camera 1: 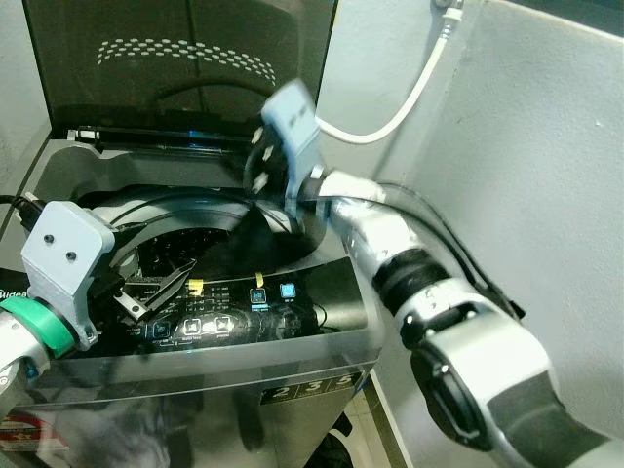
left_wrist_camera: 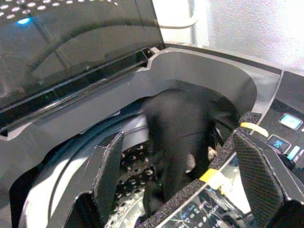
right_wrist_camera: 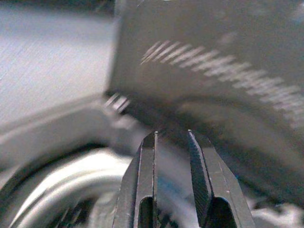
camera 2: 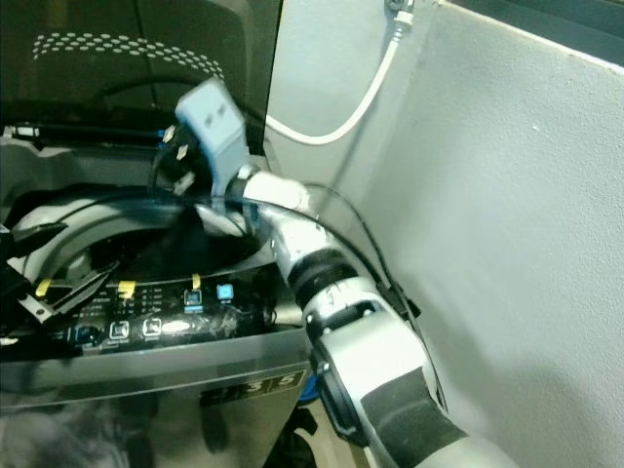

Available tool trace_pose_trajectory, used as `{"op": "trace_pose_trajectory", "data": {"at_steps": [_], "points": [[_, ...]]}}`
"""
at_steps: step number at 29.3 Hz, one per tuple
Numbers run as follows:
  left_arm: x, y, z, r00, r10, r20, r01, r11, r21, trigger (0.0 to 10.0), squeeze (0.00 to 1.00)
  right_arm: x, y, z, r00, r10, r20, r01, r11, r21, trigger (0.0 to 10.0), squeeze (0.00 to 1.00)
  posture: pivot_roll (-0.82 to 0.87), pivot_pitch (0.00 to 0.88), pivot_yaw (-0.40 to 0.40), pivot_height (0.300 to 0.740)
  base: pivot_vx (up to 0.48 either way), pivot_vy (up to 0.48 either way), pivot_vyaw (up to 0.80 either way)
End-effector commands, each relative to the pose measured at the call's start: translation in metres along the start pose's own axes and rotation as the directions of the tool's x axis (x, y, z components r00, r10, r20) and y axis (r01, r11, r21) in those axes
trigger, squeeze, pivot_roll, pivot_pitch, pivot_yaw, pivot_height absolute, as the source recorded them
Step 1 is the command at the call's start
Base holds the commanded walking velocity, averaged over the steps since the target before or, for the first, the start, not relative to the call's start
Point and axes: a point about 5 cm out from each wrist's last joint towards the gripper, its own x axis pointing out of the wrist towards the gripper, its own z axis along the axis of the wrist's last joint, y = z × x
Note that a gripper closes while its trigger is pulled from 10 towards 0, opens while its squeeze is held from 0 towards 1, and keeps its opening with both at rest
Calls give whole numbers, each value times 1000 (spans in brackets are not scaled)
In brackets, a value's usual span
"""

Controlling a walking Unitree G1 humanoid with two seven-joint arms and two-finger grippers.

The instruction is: Clothes washing

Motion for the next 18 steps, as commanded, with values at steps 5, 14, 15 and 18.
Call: {"op": "trace_pose_trajectory", "data": {"at_steps": [5, 14, 15, 18], "points": [[2, 1, 0, 1000, -4, -3, 4, 1000, 29, 10000, 0, -13, -43, 24, 946, -302, 116, 282, 946, 160, 10000, 0, 91, 50, -114, 740, 0, 0, 0], [33, 36, -16, 888, 443, -126, -459, 872, -168, 10000, 0, -53, -67, -17, 897, -439, 49, 426, 889, 169, 10000, 0, 98, 37, -81, 740, 0, 0, 0], [39, 36, -15, 881, 453, -137, -471, 864, -179, 10000, 0, -58, -67, -23, 883, -466, 56, 449, 873, 191, 10000, 0, 96, 33, -73, 740, 0, 0, 0], [51, 30, -17, 863, 464, -199, -494, 858, -143, 10000, 0, -70, -64, -40, 873, -487, 27, 454, 831, 323, 10000, 0, 95, 26, -63, 740, 0, 0, 0]]}}
